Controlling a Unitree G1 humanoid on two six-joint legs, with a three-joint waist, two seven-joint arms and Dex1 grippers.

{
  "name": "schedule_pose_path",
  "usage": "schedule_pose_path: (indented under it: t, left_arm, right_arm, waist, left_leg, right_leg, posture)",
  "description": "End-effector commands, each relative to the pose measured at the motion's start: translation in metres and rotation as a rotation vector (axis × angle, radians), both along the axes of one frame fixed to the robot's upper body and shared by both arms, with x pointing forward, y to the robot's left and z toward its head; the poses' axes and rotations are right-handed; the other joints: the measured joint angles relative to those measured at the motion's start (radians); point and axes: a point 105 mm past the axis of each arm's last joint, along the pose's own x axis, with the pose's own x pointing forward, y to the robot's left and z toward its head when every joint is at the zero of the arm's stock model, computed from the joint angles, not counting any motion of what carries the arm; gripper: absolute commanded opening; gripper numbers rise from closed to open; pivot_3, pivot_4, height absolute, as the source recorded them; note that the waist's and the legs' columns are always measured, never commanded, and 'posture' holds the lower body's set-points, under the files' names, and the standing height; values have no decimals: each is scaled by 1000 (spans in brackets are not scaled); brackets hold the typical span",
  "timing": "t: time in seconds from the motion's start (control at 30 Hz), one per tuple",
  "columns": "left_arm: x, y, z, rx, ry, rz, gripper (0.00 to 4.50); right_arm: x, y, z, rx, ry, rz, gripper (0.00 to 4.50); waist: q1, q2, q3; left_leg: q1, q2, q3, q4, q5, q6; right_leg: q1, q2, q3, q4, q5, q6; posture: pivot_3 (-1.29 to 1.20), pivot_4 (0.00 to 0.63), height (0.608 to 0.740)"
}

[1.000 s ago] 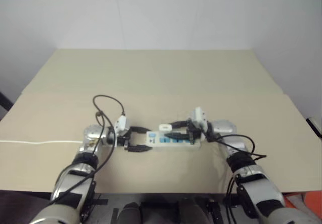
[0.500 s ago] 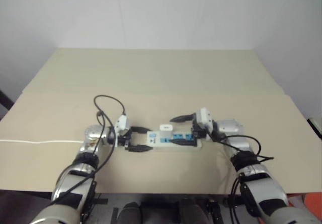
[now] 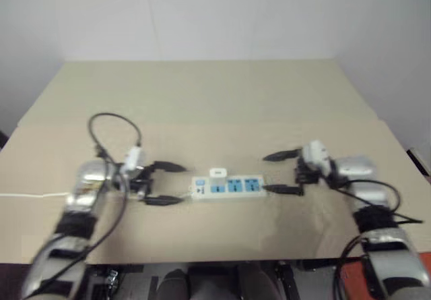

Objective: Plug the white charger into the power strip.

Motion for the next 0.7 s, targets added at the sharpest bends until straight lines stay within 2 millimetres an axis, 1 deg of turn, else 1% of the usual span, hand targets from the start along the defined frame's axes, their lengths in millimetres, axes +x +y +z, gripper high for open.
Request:
schedule_pose_path:
  t: [0.03,0.07,0.13,0.2,0.23,0.33,0.5,0.6,0.7]
  left_arm:
    - [-2,34,9,140,-69,71,4459]
    - [-2,47,11,159,-67,113,4459]
    - [-4,67,18,166,-67,181,4459]
    - [-5,78,22,163,-74,219,4459]
    - [-6,80,23,158,-74,228,4459]
    - [-7,78,22,145,-77,227,4459]
    - [-8,69,18,115,-74,204,4459]
    - [-5,69,16,122,-76,208,4459]
    - [-3,68,17,122,-79,207,4459]
  right_arm:
    - [-9,-24,26,-84,-38,-14,4500]
    - [-12,-34,29,-124,-44,-31,4500]
    - [-17,-51,32,-194,-52,-60,4500]
    - [-21,-61,36,-223,-57,-76,4500]
    - [-23,-63,38,-224,-60,-81,4500]
    - [-28,-64,39,-244,-58,-80,4500]
    - [-31,-65,38,-256,-57,-101,4500]
    - [-34,-69,38,-271,-86,-112,4500]
    - [-36,-72,37,-270,-68,-132,4500]
  waist:
    - [3,2,2]
    - [5,2,2]
    - [12,2,2]
    - [15,2,3]
    - [16,2,4]
    - [18,2,4]
    - [18,2,5]
    - [18,2,5]
    - [18,2,5]
  left_leg:
    - [1,0,1,0,0,0]
    - [2,0,1,0,0,0]
    - [5,0,2,0,0,0]
    - [4,0,3,-1,0,0]
    - [3,0,3,-1,0,0]
    - [1,0,4,-1,0,0]
    - [1,0,4,0,0,0]
    - [1,1,4,0,0,0]
    - [1,1,4,0,0,0]
  right_leg:
    - [0,0,0,0,0,0]
    - [1,0,0,-1,0,0]
    - [4,0,0,-1,-1,-1]
    - [3,0,0,-1,-2,-2]
    - [1,0,0,-1,-2,-2]
    - [0,0,0,0,-2,-2]
    - [0,0,0,0,-2,-2]
    - [0,0,0,0,-2,-2]
    - [0,0,0,0,-2,-2]
  posture:
    - [0,150,740]
    - [0,150,740]
    - [0,150,740]
    - [0,150,740]
    - [0,150,740]
    - [0,150,740]
    - [0,150,740]
    - [0,150,740]
    - [0,150,740]
